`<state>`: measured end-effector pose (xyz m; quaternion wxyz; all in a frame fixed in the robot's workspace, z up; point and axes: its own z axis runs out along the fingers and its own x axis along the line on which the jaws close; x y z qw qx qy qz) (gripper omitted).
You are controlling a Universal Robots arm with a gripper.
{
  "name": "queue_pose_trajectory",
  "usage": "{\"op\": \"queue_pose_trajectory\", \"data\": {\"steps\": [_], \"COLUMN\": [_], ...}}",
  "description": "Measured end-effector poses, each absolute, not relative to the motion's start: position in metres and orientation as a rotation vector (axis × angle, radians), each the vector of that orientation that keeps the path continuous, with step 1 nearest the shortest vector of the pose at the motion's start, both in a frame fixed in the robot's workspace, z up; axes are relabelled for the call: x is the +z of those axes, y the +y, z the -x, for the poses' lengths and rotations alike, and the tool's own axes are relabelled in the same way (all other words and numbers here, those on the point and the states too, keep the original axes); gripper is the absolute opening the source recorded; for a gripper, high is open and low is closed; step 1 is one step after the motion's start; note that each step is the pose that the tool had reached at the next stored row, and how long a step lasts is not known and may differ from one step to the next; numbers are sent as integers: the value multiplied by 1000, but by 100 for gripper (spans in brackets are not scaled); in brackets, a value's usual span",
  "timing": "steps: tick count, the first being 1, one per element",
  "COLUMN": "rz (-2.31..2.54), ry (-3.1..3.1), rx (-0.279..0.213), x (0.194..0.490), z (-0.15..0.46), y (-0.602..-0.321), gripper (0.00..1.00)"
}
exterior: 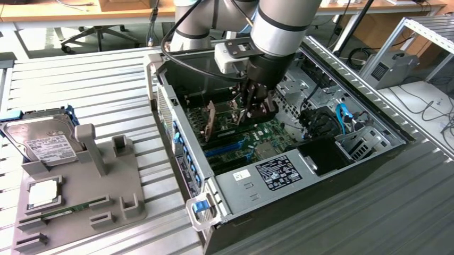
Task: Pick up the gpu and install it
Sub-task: 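Insert the gpu into the slot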
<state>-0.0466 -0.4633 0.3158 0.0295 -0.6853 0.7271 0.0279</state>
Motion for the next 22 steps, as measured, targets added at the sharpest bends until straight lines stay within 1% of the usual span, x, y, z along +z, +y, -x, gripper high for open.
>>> {"op": "queue_pose_trajectory", "data": {"steps": [13,17,22], "rz": [2122,2127,2136], "ry": [2236,2240,2249], "rx": [86,75,46], "x": [312,311,311], "z": [56,59,63], "y": [-464,-464,-464], "gripper": [27,27,27]}}
